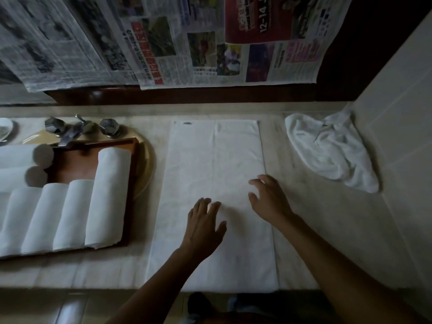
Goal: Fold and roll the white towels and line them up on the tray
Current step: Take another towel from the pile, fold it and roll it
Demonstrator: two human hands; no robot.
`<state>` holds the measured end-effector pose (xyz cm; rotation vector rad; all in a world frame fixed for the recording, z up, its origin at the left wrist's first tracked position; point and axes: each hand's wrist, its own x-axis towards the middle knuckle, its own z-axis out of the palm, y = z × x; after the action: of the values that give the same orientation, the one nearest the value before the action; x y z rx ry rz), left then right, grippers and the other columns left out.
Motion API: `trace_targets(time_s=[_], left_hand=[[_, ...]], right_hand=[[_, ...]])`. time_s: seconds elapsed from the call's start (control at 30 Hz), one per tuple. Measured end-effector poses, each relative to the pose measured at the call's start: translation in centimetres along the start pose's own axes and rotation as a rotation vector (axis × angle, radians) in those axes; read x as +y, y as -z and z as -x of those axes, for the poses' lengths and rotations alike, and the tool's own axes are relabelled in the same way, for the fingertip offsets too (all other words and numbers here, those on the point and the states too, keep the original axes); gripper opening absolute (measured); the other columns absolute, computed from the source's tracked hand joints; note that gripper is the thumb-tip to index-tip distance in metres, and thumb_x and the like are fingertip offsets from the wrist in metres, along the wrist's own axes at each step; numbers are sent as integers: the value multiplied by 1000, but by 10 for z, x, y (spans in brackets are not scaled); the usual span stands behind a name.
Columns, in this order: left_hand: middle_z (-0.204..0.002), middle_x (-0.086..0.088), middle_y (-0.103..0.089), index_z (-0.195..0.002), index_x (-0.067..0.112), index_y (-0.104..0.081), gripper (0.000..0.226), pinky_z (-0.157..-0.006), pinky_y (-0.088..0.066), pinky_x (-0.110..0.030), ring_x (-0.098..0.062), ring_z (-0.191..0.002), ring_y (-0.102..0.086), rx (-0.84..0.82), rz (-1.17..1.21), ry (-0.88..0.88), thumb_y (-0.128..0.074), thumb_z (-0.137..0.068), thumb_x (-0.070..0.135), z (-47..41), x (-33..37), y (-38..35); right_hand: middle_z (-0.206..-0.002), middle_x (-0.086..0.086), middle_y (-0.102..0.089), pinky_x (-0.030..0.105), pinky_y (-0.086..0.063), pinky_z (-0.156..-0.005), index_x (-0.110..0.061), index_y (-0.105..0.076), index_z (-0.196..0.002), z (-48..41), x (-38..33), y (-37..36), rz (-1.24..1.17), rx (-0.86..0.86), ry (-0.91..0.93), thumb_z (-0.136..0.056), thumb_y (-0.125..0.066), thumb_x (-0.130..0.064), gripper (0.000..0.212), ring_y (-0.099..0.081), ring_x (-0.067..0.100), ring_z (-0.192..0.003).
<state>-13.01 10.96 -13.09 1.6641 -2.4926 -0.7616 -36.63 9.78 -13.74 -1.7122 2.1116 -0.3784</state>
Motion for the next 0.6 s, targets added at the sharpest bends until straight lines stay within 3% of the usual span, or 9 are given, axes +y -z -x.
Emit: trace_targets(time_s=[0.13,0.3,0.5,0.6], left_hand=[[-157,-7,-39,-153,20,-43,59,-119,-33,-41,-25,-148,-30,35,35,-6,-54,-102,48,-37,40,-6],[-160,-5,-38,-157,22,-33,64,-120,-35,-41,-25,-148,-33,71,96,13,-46,-104,54,-73,82,-17],[-168,-2,-20,-162,22,-20,70,-125,-22,-42,-25,-155,-17,-9,53,34,-46,-105,52,-91,112,-32],[-168,-6,-15,-160,21,-19,70,-125,-24,-50,-32,-155,-14,-47,-55,34,-45,-104,53,-96,116,-44]], right_hand=[[-146,10,-51,38,-38,-112,-14,-57,-140,-75,16,26,17,-22,-10,-97,-61,-26,44,-41,28,-138],[-145,10,-52,42,-45,-104,-21,-47,-151,-159,29,44,71,-37,-22,-101,-53,-25,50,-48,32,-130],[-141,16,-52,44,-46,-101,-18,-44,-152,-239,38,52,115,1,-55,-105,-52,-30,49,-51,37,-126],[-139,17,-50,42,-46,-98,-15,-49,-146,-262,41,49,133,9,-72,-104,-54,-35,47,-51,38,-124]])
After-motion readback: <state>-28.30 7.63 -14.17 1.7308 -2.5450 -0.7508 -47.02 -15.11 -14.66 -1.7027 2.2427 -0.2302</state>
